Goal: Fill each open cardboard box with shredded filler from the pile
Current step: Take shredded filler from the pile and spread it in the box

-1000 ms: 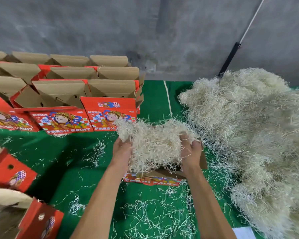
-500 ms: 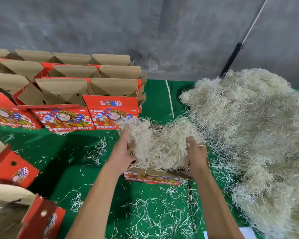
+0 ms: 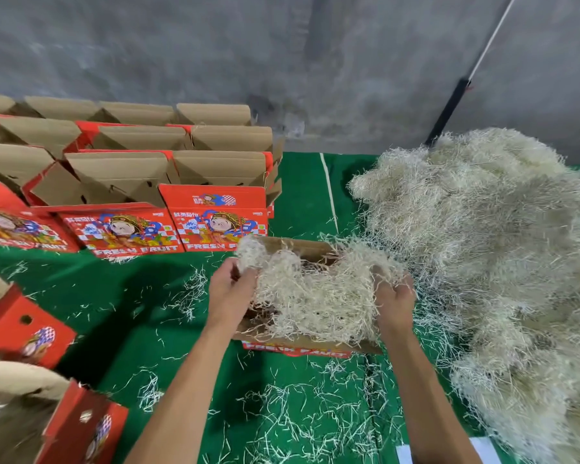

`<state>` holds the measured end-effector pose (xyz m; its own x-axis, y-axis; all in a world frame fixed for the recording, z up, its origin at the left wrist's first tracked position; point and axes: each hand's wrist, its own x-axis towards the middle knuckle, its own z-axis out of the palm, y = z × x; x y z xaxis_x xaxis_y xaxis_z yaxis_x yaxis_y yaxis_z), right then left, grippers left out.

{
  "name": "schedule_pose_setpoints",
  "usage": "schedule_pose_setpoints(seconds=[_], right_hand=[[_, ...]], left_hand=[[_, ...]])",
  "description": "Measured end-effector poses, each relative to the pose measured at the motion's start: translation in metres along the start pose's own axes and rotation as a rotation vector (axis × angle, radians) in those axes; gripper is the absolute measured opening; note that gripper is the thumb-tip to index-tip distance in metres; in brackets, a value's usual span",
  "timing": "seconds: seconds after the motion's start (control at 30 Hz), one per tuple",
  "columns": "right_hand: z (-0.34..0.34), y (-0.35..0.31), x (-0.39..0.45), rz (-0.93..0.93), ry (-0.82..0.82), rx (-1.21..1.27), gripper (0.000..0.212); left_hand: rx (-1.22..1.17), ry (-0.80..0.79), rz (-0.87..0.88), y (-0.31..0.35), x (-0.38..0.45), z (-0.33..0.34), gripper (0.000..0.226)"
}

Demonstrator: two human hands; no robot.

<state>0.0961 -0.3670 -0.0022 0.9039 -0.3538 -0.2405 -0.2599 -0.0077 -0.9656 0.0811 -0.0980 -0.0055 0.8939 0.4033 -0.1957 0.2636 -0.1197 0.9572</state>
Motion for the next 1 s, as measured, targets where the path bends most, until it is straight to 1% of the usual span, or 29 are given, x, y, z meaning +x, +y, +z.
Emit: schedule_pose_setpoints(seconds=[0.03, 0.07, 0.1, 0.13, 0.17, 0.2, 0.23, 0.27, 0.3, 0.33, 0.37, 0.4, 0.43, 0.47, 0.53, 0.57, 0.6, 0.63, 0.67, 0.73, 0.77, 0.8, 0.83, 0.87, 0.9, 0.93, 0.97, 1.0], right_hand=[[-0.004, 0.001, 0.004, -0.02, 0.046, 0.014, 0.054], [-0.009, -0.003, 0.006, 0.005, 0.07, 0.036, 0.057], [-0.013, -0.003, 0.009, 0.047, 0.076, 0.026, 0.054], [-0.016, -0.006, 0.009, 0.09, 0.048, 0.003, 0.047], [-0.016, -0.007, 0.008, 0.113, -0.012, -0.033, 0.042], [-0.013, -0.008, 0.005, 0.118, -0.09, -0.083, 0.047], [-0.007, -0.009, 0.001, 0.101, -0.178, -0.151, 0.049], [0.001, -0.014, -0.008, 0.087, -0.273, -0.207, 0.059], [0.011, -0.017, -0.017, 0.074, -0.381, -0.228, 0.07], [0.019, -0.019, -0.023, 0.054, -0.483, -0.216, 0.074], [0.027, -0.019, -0.026, 0.004, -0.558, -0.211, 0.067], [0.034, -0.021, -0.028, -0.05, -0.594, -0.219, 0.058], [0.036, -0.021, -0.025, -0.098, -0.58, -0.224, 0.057], [0.036, -0.024, -0.024, -0.113, -0.538, -0.21, 0.064], [0.031, -0.028, -0.019, -0.088, -0.458, -0.231, 0.059], [0.027, -0.026, -0.017, -0.07, -0.452, -0.247, 0.061], [0.022, -0.026, -0.015, -0.064, -0.443, -0.25, 0.069], [0.015, -0.026, -0.014, -0.078, -0.415, -0.233, 0.077], [0.007, -0.026, -0.013, -0.085, -0.379, -0.202, 0.081], [-0.012, -0.021, -0.005, 0.0, -0.308, -0.107, 0.069], [-0.021, -0.016, 0.002, 0.051, -0.27, -0.075, 0.059], [-0.029, -0.013, 0.005, 0.074, -0.24, -0.083, 0.052], [-0.032, -0.009, 0.01, 0.074, -0.238, -0.111, 0.052], [-0.029, -0.009, 0.011, 0.062, -0.268, -0.125, 0.065], [-0.022, -0.011, 0.008, 0.04, -0.322, -0.154, 0.084], [-0.011, -0.015, 0.001, 0.003, -0.381, -0.188, 0.09], [0.001, -0.016, -0.004, -0.042, -0.435, -0.206, 0.079], [0.013, -0.018, -0.01, -0.064, -0.493, -0.214, 0.063]], left_hand=[[-0.016, 0.043, -0.013, 0.0, 0.001, -0.003, 0.014], [-0.024, 0.058, -0.047, 0.002, 0.0, -0.007, 0.03], [-0.064, 0.067, -0.106, 0.003, 0.002, -0.013, 0.047], [-0.177, 0.046, -0.184, 0.003, 0.005, -0.017, 0.057], [-0.347, -0.017, -0.253, 0.005, 0.006, -0.019, 0.062], [-0.483, -0.118, -0.278, 0.011, 0.004, -0.017, 0.062], [-0.523, -0.223, -0.25, 0.018, 0.0, -0.012, 0.057], [-0.46, -0.312, -0.205, 0.023, -0.003, -0.003, 0.047], [-0.384, -0.391, -0.179, 0.028, -0.008, 0.008, 0.042], [-0.309, -0.454, -0.156, 0.032, -0.013, 0.018, 0.049], [-0.258, -0.475, -0.144, 0.036, -0.019, 0.027, 0.06], [-0.224, -0.44, -0.123, 0.037, -0.022, 0.034, 0.065], [-0.192, -0.375, -0.075, 0.036, -0.022, 0.038, 0.062], [-0.154, -0.312, -0.004, 0.035, -0.022, 0.039, 0.055], [-0.129, -0.224, 0.089, 0.03, -0.018, 0.035, 0.045], [-0.129, -0.205, 0.098, 0.028, -0.018, 0.032, 0.043], [-0.129, -0.183, 0.085, 0.026, -0.016, 0.028, 0.038], [-0.151, -0.144, 0.046, 0.026, -0.014, 0.021, 0.033], [-0.198, -0.089, 0.004, 0.025, -0.009, 0.011, 0.029], [-0.262, 0.035, -0.053, 0.027, 0.002, -0.014, 0.034], [-0.206, 0.068, -0.042, 0.028, 0.005, -0.026, 0.039], [-0.113, 0.052, -0.008, 0.027, 0.008, -0.033, 0.041], [-0.025, -0.005, 0.035, 0.03, 0.007, -0.035, 0.042], [0.02, -0.089, 0.076, 0.034, 0.005, -0.03, 0.045], [0.035, -0.174, 0.079, 0.04, 0.0, -0.021, 0.049], [0.039, -0.25, 0.056, 0.044, -0.006, -0.009, 0.053], [0.043, -0.308, 0.025, 0.049, -0.013, 0.004, 0.056], [0.02, -0.362, -0.021, 0.05, -0.017, 0.018, 0.059]])
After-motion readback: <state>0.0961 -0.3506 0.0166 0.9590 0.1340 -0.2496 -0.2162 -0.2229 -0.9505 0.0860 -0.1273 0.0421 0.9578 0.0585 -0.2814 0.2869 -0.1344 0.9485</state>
